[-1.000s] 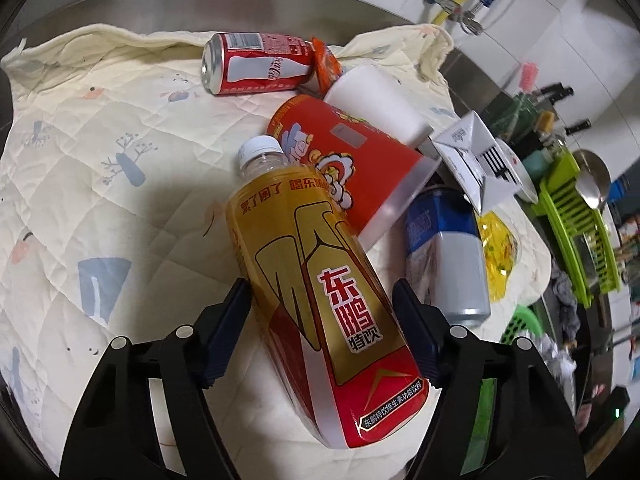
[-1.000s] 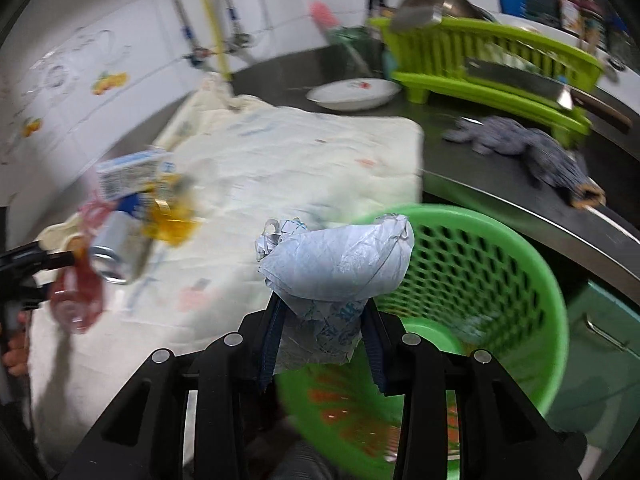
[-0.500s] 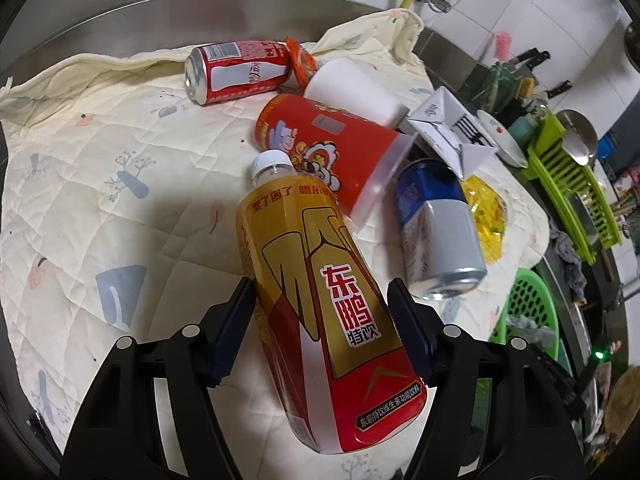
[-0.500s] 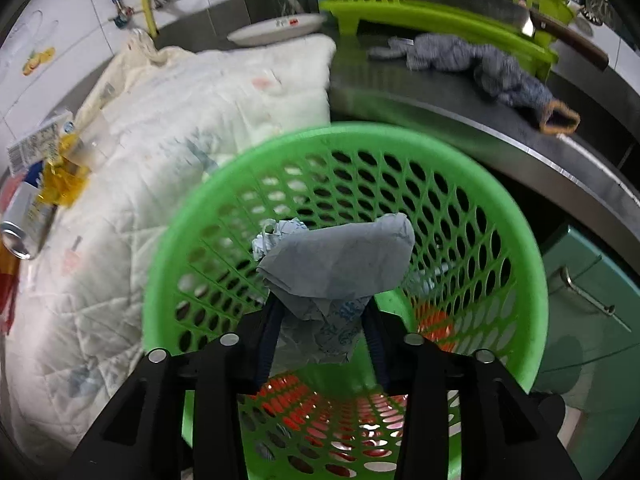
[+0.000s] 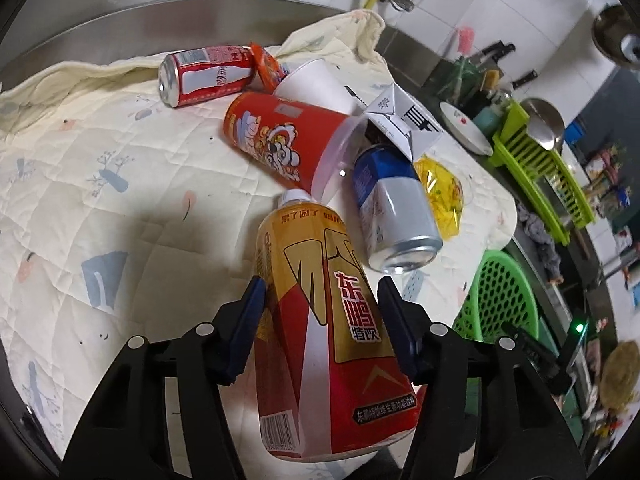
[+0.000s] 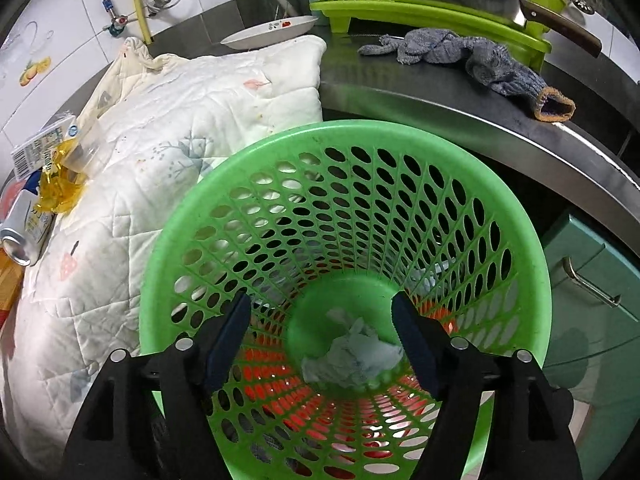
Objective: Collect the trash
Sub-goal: 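Carry the tissue over the green basket and open the right gripper, then close the left gripper on the red-and-yellow drink bottle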
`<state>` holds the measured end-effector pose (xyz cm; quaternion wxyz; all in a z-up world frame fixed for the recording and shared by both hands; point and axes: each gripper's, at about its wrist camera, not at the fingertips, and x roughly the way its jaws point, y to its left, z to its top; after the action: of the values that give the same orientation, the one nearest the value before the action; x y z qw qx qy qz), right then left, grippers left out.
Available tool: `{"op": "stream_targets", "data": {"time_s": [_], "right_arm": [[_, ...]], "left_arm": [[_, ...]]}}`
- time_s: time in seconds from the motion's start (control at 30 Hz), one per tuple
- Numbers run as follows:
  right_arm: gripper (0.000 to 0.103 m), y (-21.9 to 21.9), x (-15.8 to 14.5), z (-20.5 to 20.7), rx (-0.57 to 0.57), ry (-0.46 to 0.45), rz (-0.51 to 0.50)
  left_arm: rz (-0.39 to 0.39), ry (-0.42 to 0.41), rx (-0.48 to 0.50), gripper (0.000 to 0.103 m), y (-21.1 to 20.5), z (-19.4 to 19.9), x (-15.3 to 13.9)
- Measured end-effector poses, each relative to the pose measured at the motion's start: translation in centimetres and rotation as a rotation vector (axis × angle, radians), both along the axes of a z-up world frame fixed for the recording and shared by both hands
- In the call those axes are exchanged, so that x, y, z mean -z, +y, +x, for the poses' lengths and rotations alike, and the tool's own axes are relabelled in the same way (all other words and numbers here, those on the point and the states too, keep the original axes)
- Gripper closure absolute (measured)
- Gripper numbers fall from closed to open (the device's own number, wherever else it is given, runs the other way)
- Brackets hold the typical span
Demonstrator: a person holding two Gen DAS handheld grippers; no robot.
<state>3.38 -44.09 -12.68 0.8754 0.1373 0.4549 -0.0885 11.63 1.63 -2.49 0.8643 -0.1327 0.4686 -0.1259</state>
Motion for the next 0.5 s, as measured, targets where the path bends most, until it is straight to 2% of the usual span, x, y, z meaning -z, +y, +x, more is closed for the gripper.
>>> {"op": "stream_targets", "data": {"time_s": [0.2,0.27,0.33,0.5], "right_arm": [[0.030,0.7,-0.8,-0.2,-0.011,-0.019,0.006],[0.030,1.0,-1.0,-0.2,-0.018,-0.026,0.005],[0.029,1.1,-1.1,-0.1,-0.022,-0.031,0.005],[0.029,1.3,-1.4,-0.5,-0.023,-0.039,0.012]], "left_arm": [[0.099,0.032,0.053,0.043,-1.1,0.3,0.4],[0.140,0.047,0.055,0.033,-1.6,0.7,0.7],[0.163,0.055,0.055,0.028,-2.0,0.9,1.0],[0.200,0.083,0.042,0.028,-2.5,1.8,1.7]]}}
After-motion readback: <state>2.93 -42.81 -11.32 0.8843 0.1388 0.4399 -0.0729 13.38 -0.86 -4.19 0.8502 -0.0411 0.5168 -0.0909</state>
